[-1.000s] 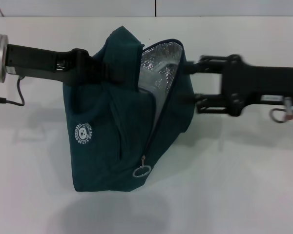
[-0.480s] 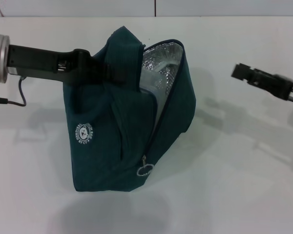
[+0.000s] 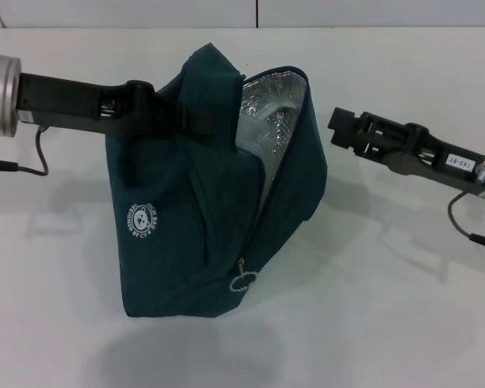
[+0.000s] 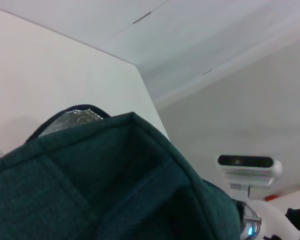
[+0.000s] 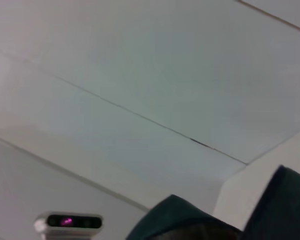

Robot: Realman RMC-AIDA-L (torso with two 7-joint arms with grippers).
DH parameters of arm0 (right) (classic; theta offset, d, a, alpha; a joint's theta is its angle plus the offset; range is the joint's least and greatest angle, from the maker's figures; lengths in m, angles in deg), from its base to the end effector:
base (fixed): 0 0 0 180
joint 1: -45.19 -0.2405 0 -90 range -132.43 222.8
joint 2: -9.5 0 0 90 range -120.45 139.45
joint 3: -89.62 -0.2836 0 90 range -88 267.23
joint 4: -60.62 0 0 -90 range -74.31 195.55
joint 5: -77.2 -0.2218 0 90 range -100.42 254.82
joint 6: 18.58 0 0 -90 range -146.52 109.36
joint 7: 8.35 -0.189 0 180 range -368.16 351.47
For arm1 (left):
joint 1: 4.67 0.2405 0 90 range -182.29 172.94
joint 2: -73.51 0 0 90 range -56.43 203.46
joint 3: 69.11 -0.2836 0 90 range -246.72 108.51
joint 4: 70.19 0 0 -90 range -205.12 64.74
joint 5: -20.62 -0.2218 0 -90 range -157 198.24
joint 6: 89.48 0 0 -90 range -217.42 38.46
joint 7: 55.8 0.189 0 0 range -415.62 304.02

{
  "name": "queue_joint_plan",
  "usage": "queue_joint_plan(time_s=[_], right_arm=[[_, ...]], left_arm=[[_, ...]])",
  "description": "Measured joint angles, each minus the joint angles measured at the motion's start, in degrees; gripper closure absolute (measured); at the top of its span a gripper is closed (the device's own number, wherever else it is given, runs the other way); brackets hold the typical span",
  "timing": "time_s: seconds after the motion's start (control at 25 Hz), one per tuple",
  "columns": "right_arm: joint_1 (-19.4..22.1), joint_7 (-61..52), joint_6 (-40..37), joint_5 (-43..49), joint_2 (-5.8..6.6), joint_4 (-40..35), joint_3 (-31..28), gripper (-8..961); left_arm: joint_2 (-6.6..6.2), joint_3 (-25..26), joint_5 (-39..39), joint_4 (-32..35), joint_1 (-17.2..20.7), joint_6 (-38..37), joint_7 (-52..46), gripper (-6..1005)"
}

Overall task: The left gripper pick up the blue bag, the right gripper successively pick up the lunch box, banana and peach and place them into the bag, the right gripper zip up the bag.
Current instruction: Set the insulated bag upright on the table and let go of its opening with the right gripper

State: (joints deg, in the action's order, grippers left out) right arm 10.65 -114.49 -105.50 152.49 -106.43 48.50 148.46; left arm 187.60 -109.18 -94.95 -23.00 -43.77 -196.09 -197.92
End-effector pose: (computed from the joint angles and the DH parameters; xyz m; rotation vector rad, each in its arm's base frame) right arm 0.2323 0.3738 -0.0743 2.2709 -1.6222 -1.3447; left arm -0.1987 0.3806 0.0077 2.4261 1.5975 0.6347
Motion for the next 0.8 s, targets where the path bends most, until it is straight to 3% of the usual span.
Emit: queue_joint_plan(time_s=[0.36,0.8], right_arm=[[0.85,-0.90,4.16,0.03,-0.04,0.16,0.93,279],[-2.02,-0.82,5.39,-0.09,-0.26,1.43,5.65,282]], left_arm=[[0.00,-0.27,0.00,0.00,-0.03,0.00,0.00,962],[0.09,-0.35,0.00,0.00,-0.69,0.46,0.00,961]])
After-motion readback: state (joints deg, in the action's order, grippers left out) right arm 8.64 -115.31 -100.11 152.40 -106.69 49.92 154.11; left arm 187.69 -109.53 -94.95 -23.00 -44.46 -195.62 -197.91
